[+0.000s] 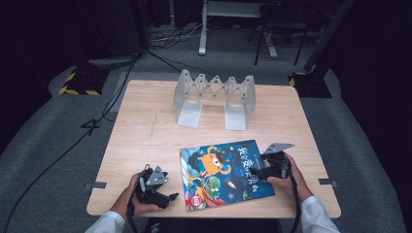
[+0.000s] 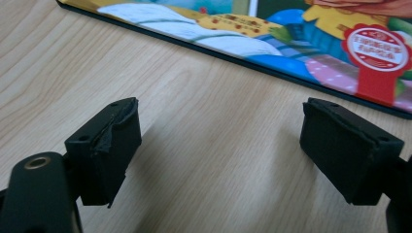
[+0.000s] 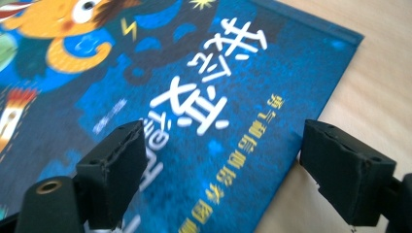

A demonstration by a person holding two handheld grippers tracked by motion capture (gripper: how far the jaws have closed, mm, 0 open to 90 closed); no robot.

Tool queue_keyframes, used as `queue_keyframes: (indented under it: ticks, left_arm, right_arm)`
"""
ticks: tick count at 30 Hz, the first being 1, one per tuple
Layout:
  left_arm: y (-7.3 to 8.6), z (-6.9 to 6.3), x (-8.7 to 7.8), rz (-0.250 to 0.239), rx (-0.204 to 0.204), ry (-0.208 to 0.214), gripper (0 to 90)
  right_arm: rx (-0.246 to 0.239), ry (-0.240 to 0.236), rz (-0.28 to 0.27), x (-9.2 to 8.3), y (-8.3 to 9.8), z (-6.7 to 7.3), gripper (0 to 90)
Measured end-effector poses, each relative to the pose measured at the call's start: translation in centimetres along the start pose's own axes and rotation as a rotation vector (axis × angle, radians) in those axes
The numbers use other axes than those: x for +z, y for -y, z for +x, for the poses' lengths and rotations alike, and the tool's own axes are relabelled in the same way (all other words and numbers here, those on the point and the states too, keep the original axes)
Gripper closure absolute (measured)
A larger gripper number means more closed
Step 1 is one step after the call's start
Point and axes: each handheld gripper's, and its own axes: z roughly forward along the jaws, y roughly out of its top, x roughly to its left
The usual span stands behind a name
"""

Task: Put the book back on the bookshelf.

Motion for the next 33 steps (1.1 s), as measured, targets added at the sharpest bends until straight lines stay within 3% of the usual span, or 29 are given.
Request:
queue_keyframes:
  ticks: [3, 4, 5, 8, 12, 17, 22, 25, 28, 31, 33]
  left_arm:
    - [-0.1, -0.1, 0.1, 0.003, -0.004, -0.009, 15.1]
    - [-0.1, -0.1, 0.1, 0.003, -0.004, -0.009, 15.1]
    - [-0.2, -0.3, 0.2, 0.001, -0.009, -0.011, 15.1]
    - [-0.4, -0.9, 0.5, 0.0, 0.003, 0.004, 15.1]
    - [-1.2, -2.1, 1.2, 0.001, 0.027, 0.027, 15.0]
    - [-1.5, -2.4, 1.5, 0.005, 0.038, 0.037, 13.7]
    - [-1.9, -2.9, 1.9, 0.01, 0.043, 0.043, 12.5]
    - [-2.5, -3.7, 2.4, 0.01, 0.053, 0.052, 12.2]
    - [-3.1, -4.4, 3.1, 0.022, 0.048, 0.047, 6.8]
    - [-3.1, -4.3, 3.1, 0.023, 0.053, 0.05, 6.7]
    - [-3.0, -3.6, 2.9, 0.026, 0.035, 0.031, 6.7]
  right_arm:
    - [0.009, 0.054, 0.015, 0.9, -1.4, 0.9, 17.6]
    - [0.009, 0.054, 0.015, 0.9, -1.4, 0.9, 17.6]
    - [-0.006, 0.062, 0.007, 1.1, -1.7, 1.4, 25.9]
    - [-0.018, 0.05, 0.002, 0.6, -1.2, 2.1, 23.7]
    - [0.02, 0.024, -0.021, -2.0, 1.9, 1.8, 24.2]
    - [0.058, 0.009, -0.026, -4.8, 5.8, 1.8, 23.6]
    - [0.023, -0.015, -0.031, -6.0, 7.6, 2.0, 24.0]
    - [0.003, 0.016, -0.023, -6.0, 7.6, 2.3, 26.5]
    - [0.002, 0.081, -0.032, -5.6, 7.4, 2.2, 29.0]
    - [0.019, 0.098, -0.047, -5.4, 7.3, 1.9, 29.0]
    - [0.027, 0.105, -0.059, -5.3, 7.3, 1.7, 29.4]
